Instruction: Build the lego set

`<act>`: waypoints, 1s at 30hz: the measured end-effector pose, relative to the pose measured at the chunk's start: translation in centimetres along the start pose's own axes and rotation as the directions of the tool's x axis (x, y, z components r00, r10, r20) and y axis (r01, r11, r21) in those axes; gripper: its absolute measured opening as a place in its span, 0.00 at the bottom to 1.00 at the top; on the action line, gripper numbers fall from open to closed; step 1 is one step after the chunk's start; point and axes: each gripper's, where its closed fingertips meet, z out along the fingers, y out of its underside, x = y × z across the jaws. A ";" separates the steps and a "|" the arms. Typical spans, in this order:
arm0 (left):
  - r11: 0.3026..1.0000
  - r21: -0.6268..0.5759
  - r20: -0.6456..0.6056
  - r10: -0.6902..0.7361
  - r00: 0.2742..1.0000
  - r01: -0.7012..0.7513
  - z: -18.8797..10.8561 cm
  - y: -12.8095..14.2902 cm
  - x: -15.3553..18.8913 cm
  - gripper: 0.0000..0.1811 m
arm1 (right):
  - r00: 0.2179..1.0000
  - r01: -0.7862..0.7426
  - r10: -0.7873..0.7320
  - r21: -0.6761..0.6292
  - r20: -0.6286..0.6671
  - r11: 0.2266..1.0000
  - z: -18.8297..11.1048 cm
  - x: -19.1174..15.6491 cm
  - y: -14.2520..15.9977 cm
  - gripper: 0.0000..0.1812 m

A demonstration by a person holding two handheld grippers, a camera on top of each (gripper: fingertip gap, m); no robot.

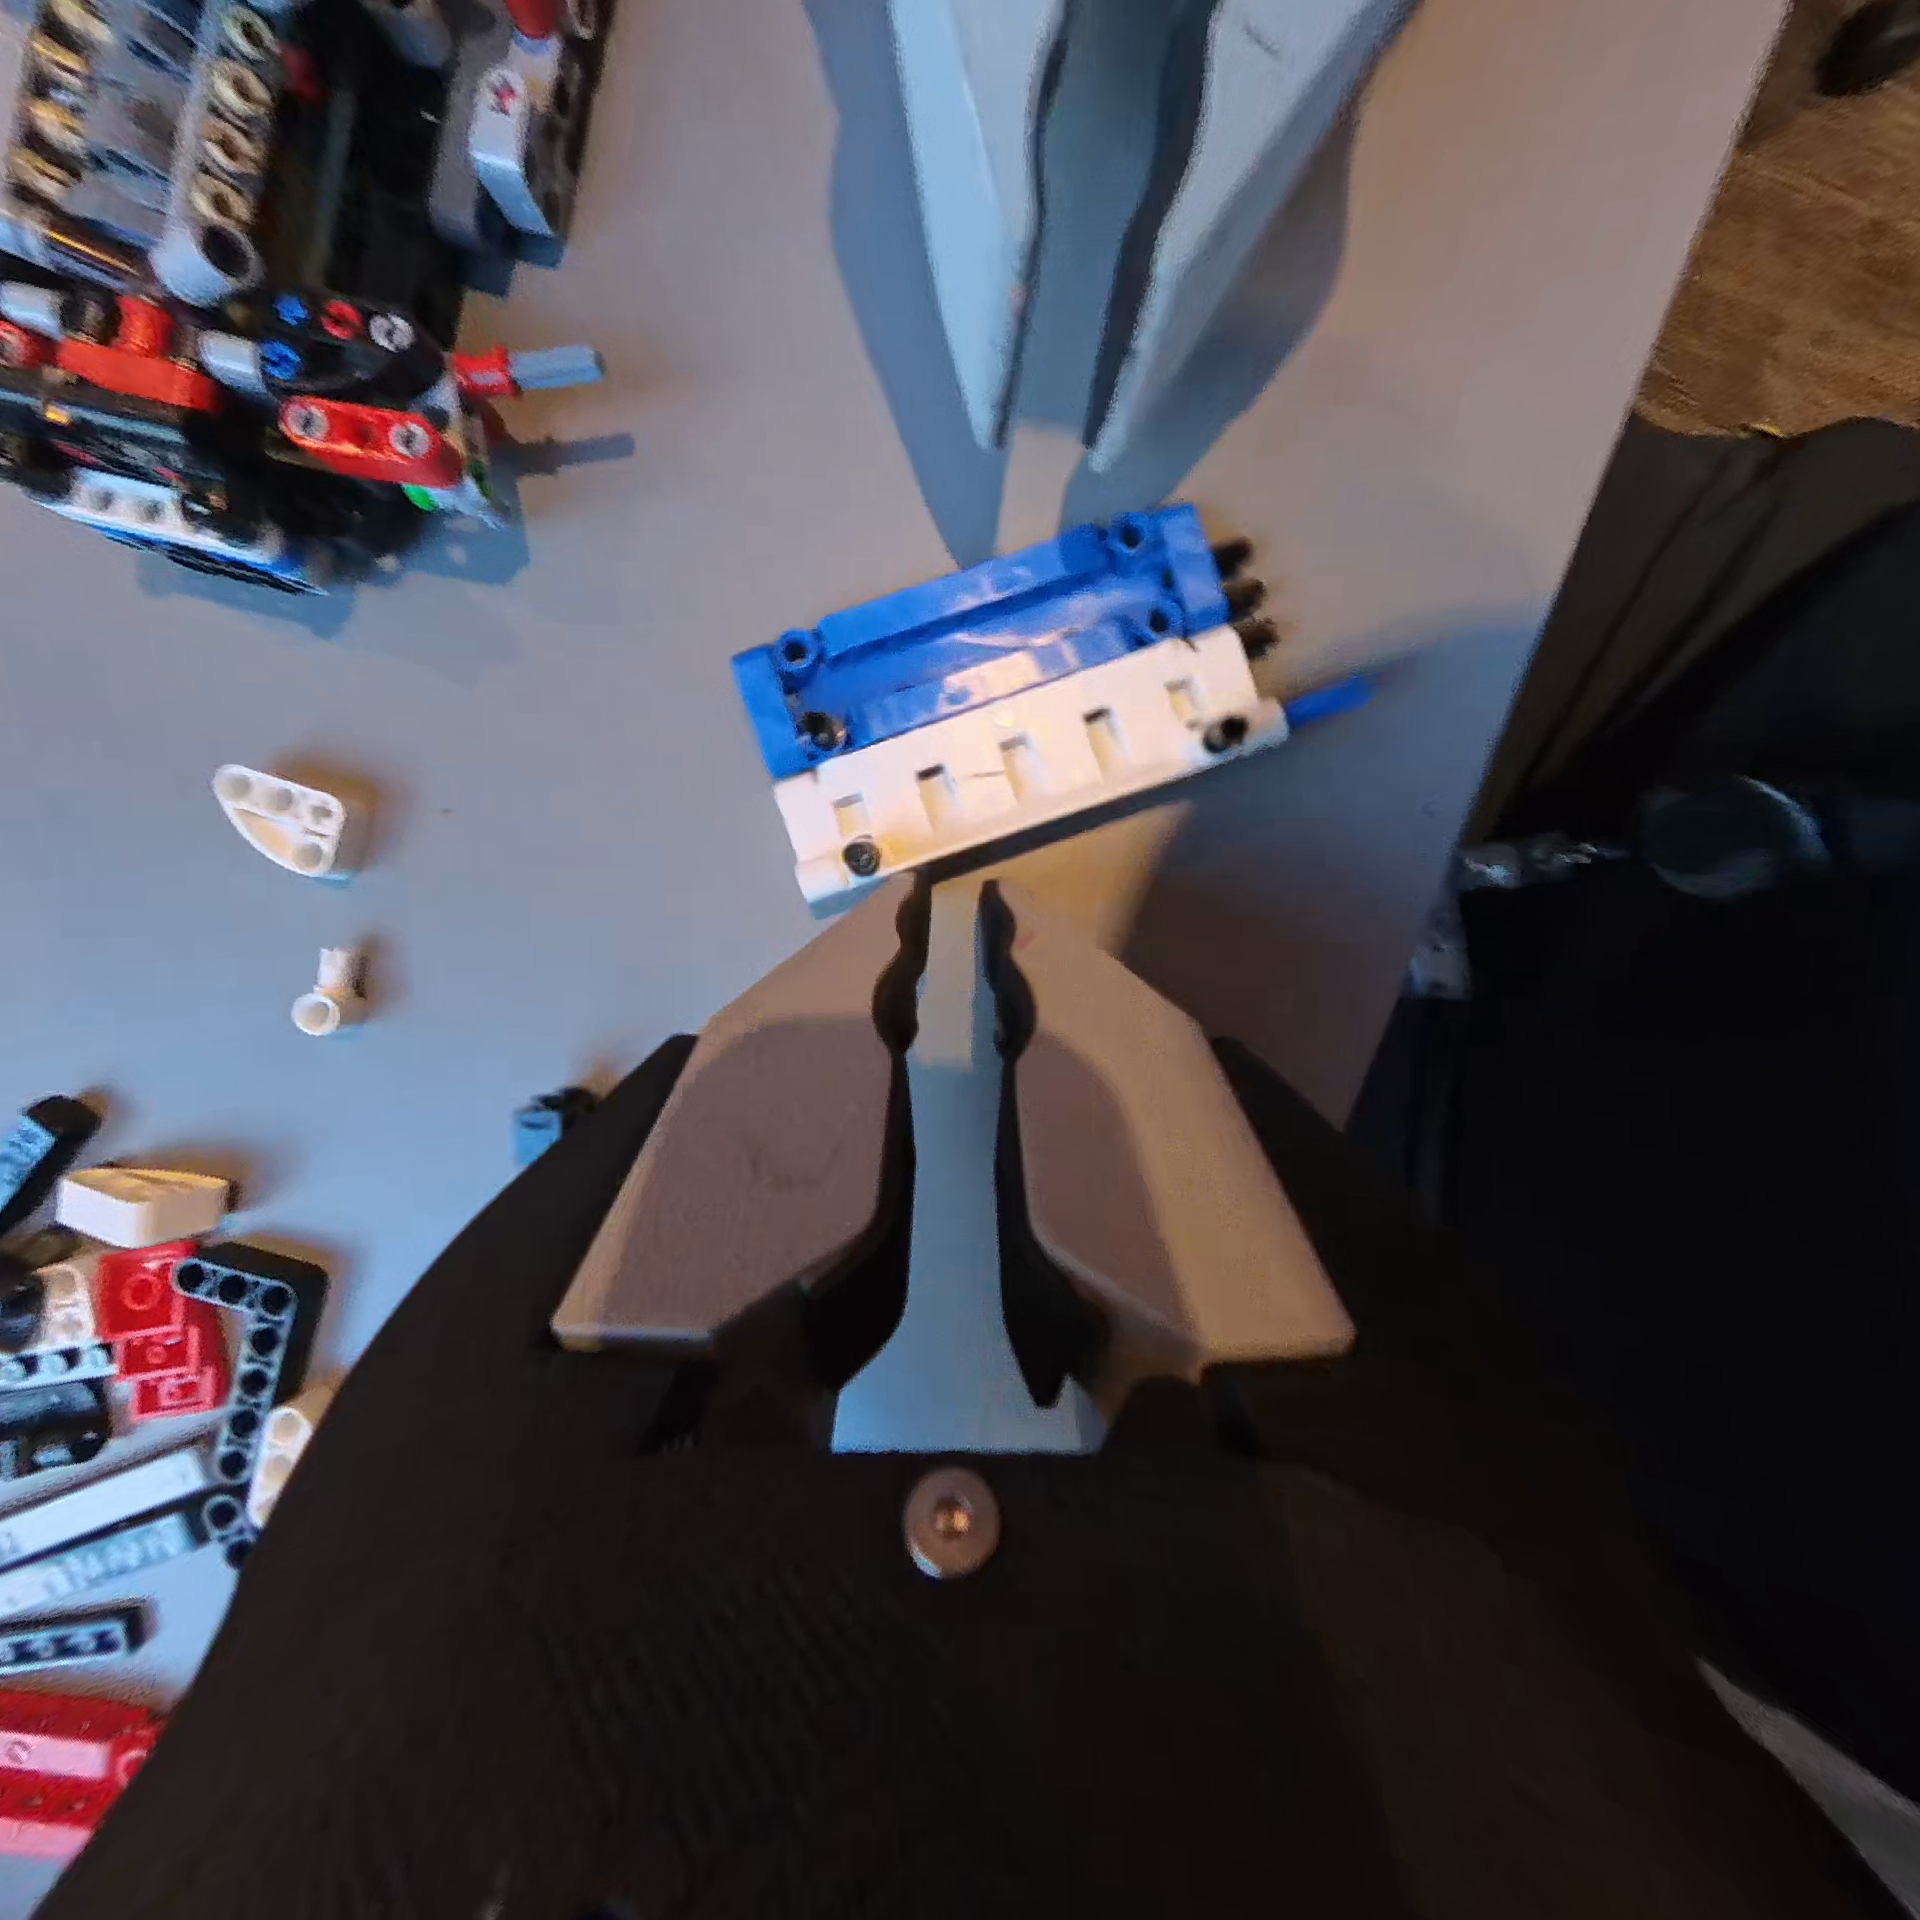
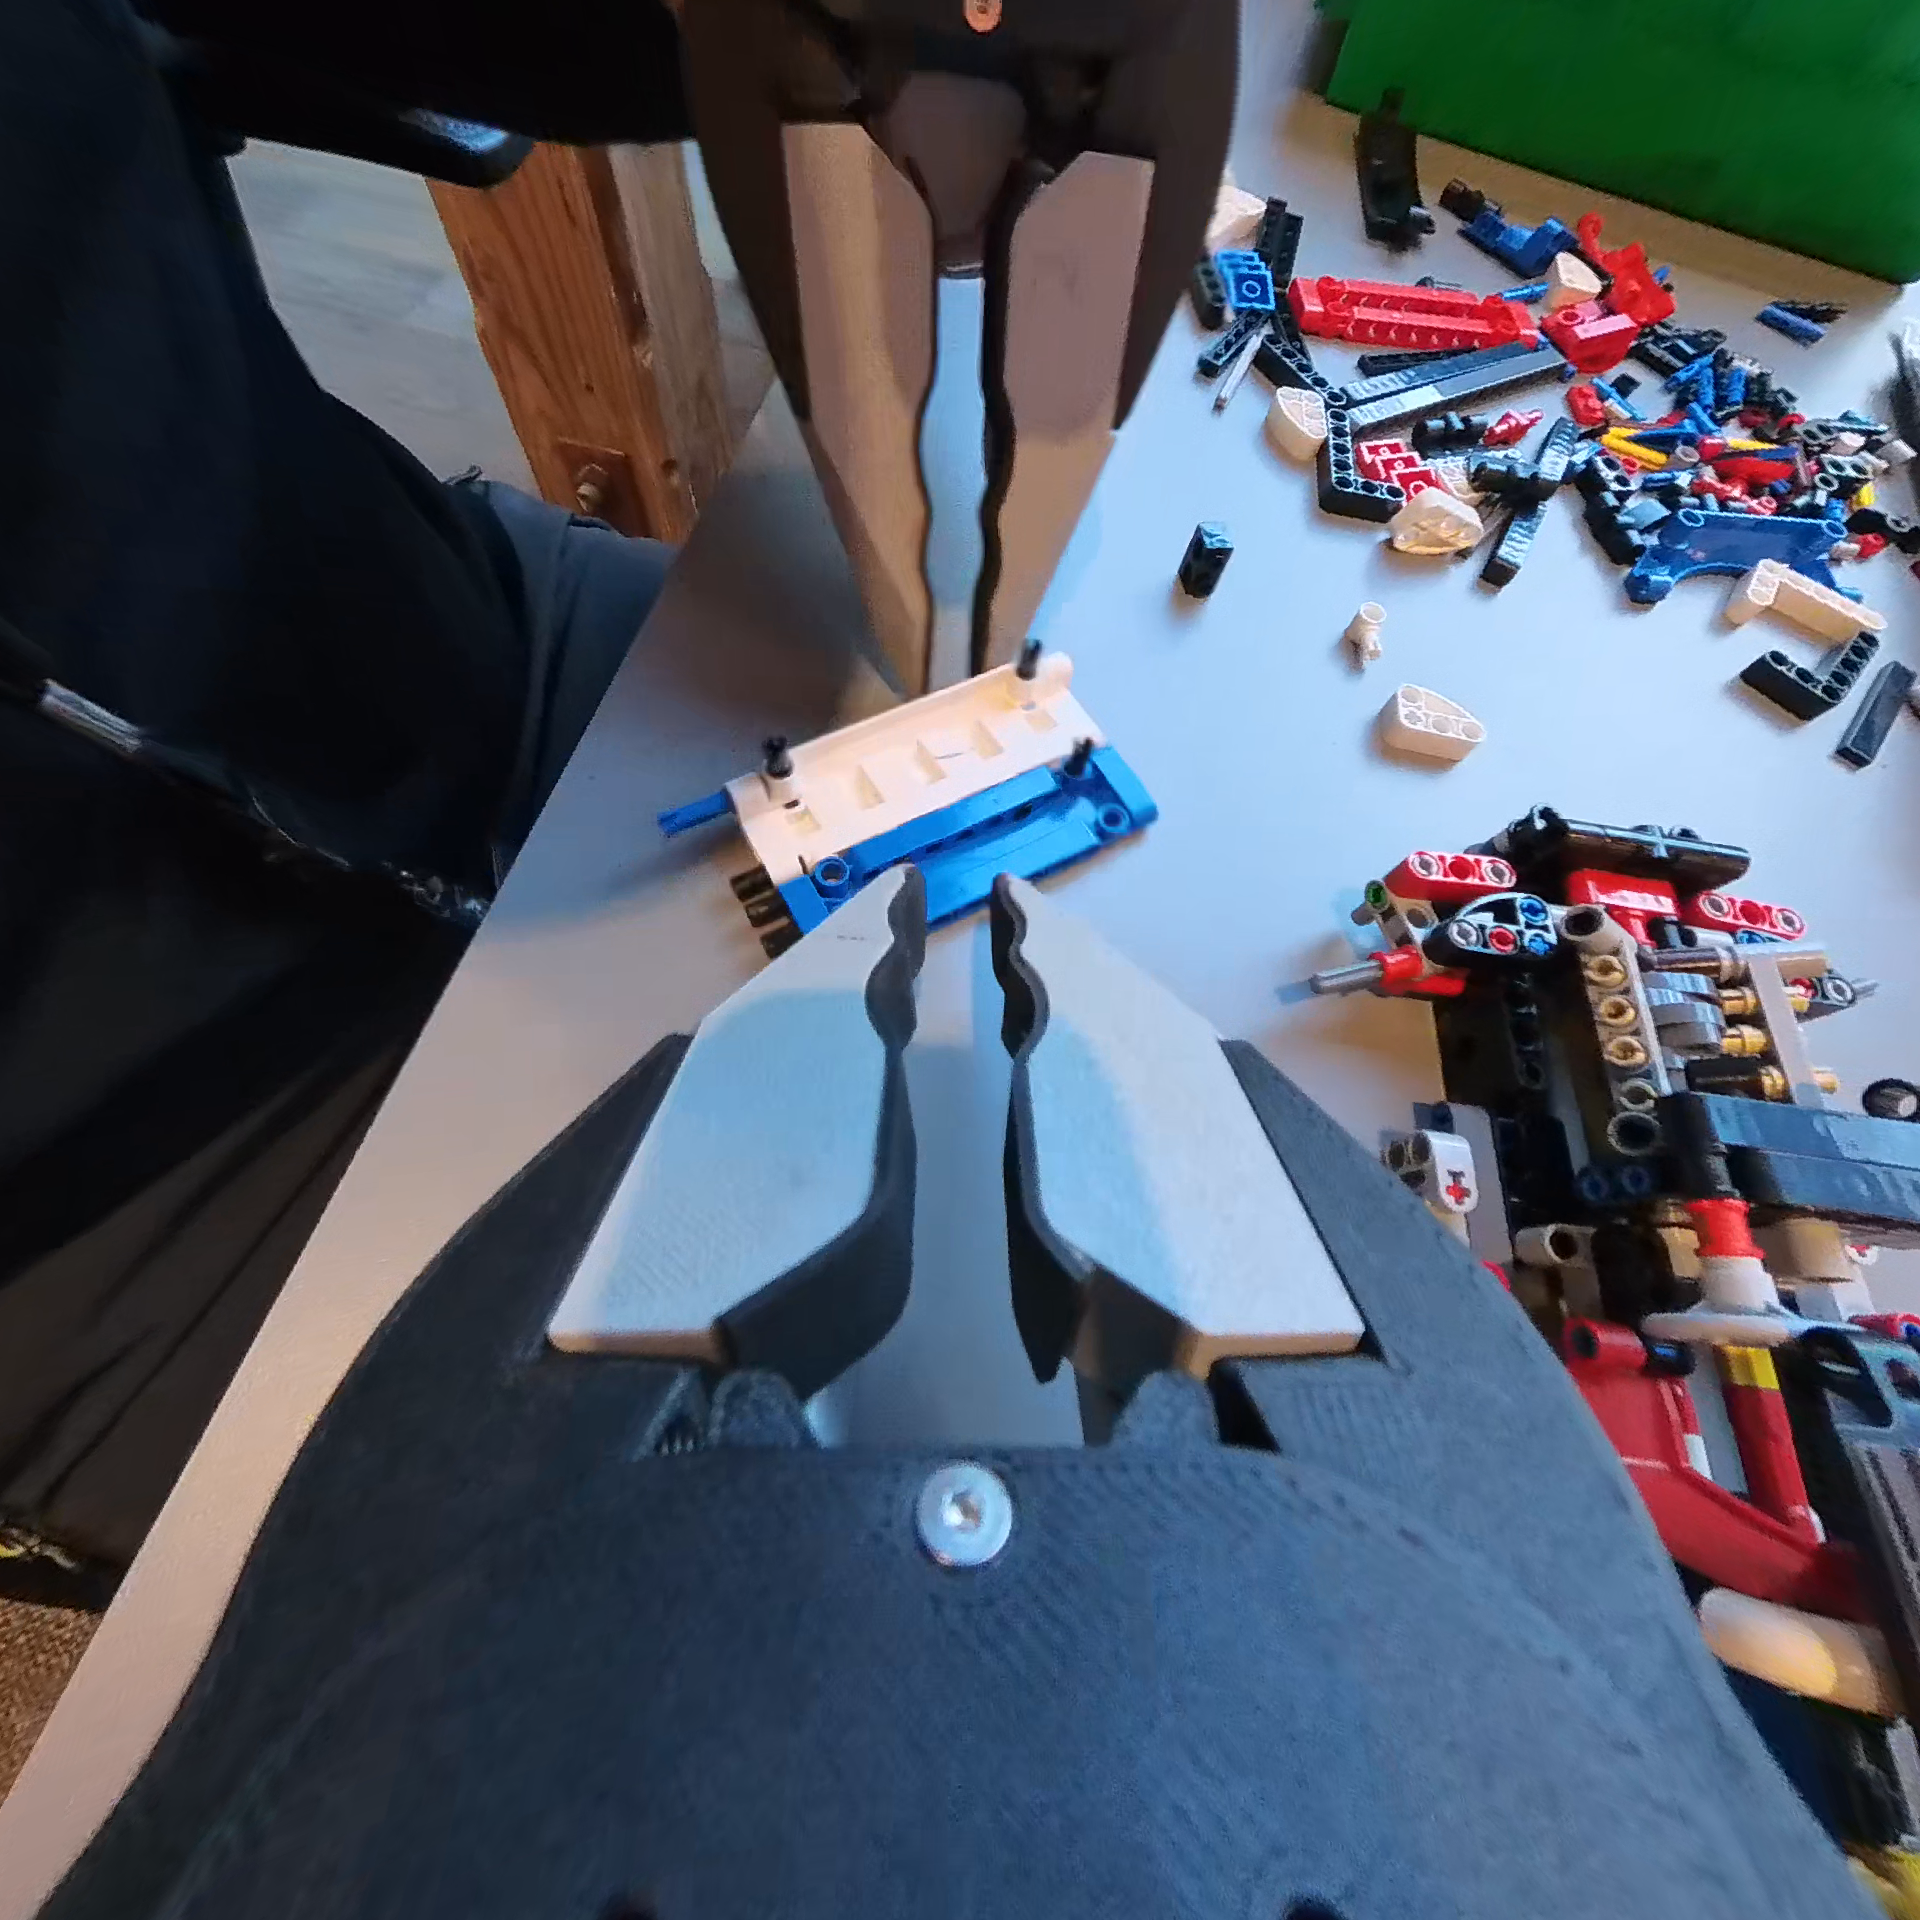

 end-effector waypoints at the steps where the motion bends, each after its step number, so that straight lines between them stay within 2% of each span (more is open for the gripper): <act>1: 1.000 0.017 0.018 -0.008 1.000 0.008 0.2 -0.3 -0.5 0.03 | 1.000 -0.001 0.001 -0.007 0.005 1.000 0.0 0.0 0.1 0.05; 3: 0.998 0.056 0.044 -0.028 0.999 0.026 0.4 -0.8 -1.6 0.03 | 1.000 0.000 0.001 -0.021 0.016 1.000 0.0 -0.2 0.3 0.04; 6: 0.994 0.084 0.189 -0.082 0.979 0.067 -0.1 -0.2 -4.8 0.00 | 1.000 -0.002 0.002 -0.014 0.012 1.000 -0.2 -0.1 0.3 0.04; 7: 0.993 0.088 0.197 -0.100 0.975 0.084 -0.4 0.1 -5.1 0.00 | 1.000 -0.006 0.006 -0.005 0.008 1.000 -0.3 0.0 0.2 0.04; 13: 0.989 0.103 0.013 -0.112 0.994 0.110 -0.7 0.9 -0.7 0.02 | 1.000 -0.011 0.011 -0.012 -0.004 1.000 -0.6 0.2 0.5 0.04; 17: 0.993 0.100 -0.008 -0.062 0.998 0.062 -0.4 0.5 1.2 0.04 | 1.000 -0.009 0.010 -0.034 0.003 0.999 -0.3 0.1 0.8 0.04; 24: 0.989 0.138 -0.019 -0.044 0.999 0.047 0.8 -1.4 1.2 0.03 | 1.000 0.012 -0.010 -0.079 0.025 0.997 0.1 -0.4 1.3 0.03; 30: 0.984 0.166 0.021 -0.066 0.998 0.062 1.3 -2.2 -0.8 0.01 | 0.997 0.051 -0.043 -0.108 0.070 0.993 0.5 -1.4 1.6 0.01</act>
